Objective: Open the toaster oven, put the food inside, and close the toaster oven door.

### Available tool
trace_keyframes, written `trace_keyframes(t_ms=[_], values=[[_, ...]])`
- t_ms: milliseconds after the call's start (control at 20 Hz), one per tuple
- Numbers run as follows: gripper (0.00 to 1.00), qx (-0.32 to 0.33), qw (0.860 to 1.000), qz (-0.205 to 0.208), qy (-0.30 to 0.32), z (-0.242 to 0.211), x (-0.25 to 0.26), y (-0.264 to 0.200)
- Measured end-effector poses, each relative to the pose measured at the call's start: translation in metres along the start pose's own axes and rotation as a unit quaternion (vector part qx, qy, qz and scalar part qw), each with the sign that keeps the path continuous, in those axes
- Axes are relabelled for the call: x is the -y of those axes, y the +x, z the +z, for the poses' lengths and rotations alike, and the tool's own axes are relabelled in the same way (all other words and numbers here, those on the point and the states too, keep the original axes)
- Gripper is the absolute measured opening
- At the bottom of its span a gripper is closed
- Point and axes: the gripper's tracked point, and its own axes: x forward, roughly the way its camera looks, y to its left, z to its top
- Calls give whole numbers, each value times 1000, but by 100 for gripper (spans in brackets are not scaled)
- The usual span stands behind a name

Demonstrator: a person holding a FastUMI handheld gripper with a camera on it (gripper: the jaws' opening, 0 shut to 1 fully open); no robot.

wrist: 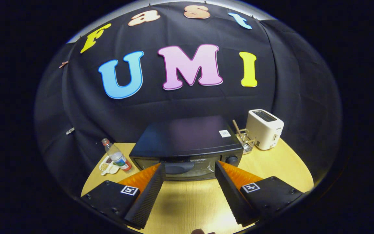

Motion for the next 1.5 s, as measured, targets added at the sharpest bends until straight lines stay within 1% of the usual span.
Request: trace_keyframes(t_ms=[150, 300, 500, 700, 900, 1000, 1150, 1500], values=[[99, 30, 999, 4, 17, 32, 5, -23], [99, 71, 997, 2, 20, 67, 17, -48], [99, 117, 993, 1, 0, 105, 35, -86], [99, 150, 988, 10, -13, 134, 44, -118], [99, 188, 981, 13, -51, 161, 48, -144], [98, 204, 977, 16, -60, 168, 46, -157], [98, 209, 976, 18, -54, 169, 47, -167], [98, 223, 974, 3, -36, 185, 67, -178]])
